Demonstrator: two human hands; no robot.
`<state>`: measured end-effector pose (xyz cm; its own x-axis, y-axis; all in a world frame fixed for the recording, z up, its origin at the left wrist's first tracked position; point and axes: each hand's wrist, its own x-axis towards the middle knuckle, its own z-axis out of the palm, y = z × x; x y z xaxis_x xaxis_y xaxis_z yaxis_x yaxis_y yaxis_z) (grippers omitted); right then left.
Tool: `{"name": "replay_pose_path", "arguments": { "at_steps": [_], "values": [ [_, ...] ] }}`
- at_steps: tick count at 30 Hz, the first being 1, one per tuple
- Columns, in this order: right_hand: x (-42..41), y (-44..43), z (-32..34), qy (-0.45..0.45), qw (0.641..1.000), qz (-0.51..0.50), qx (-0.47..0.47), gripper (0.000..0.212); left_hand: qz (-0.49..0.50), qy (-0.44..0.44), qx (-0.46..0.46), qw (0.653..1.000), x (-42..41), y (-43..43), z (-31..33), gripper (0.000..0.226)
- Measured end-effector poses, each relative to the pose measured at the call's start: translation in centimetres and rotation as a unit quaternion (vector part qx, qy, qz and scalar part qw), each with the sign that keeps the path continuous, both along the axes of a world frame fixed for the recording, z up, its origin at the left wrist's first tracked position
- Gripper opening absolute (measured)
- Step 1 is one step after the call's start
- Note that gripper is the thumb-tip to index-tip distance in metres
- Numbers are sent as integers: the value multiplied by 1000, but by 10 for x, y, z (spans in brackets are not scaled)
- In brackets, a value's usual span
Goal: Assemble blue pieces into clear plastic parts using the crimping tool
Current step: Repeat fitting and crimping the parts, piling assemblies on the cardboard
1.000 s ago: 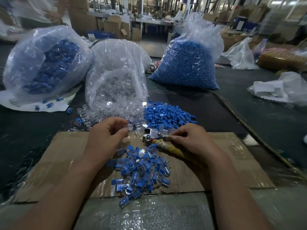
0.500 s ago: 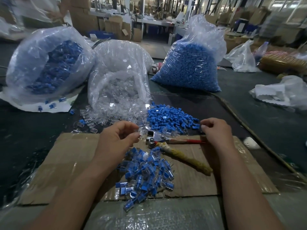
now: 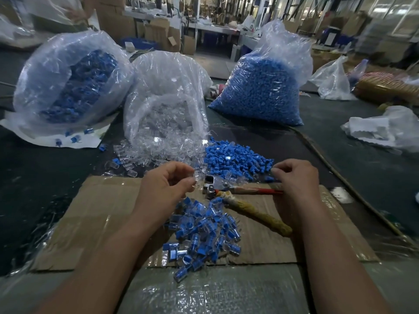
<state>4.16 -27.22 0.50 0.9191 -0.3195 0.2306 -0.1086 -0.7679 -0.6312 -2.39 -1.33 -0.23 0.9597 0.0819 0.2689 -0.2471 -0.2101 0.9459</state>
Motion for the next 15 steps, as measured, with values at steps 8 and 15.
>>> {"name": "replay_pose_path", "arguments": {
  "at_steps": [8, 15],
  "values": [
    [2, -6, -10, 27, 999, -24, 12, 19, -6, 7, -4, 1000, -3, -2, 3, 27],
    [15, 5, -14, 75, 991, 27, -110, 18, -7, 18, -13, 1000, -2, -6, 4, 26]
  ]
}}
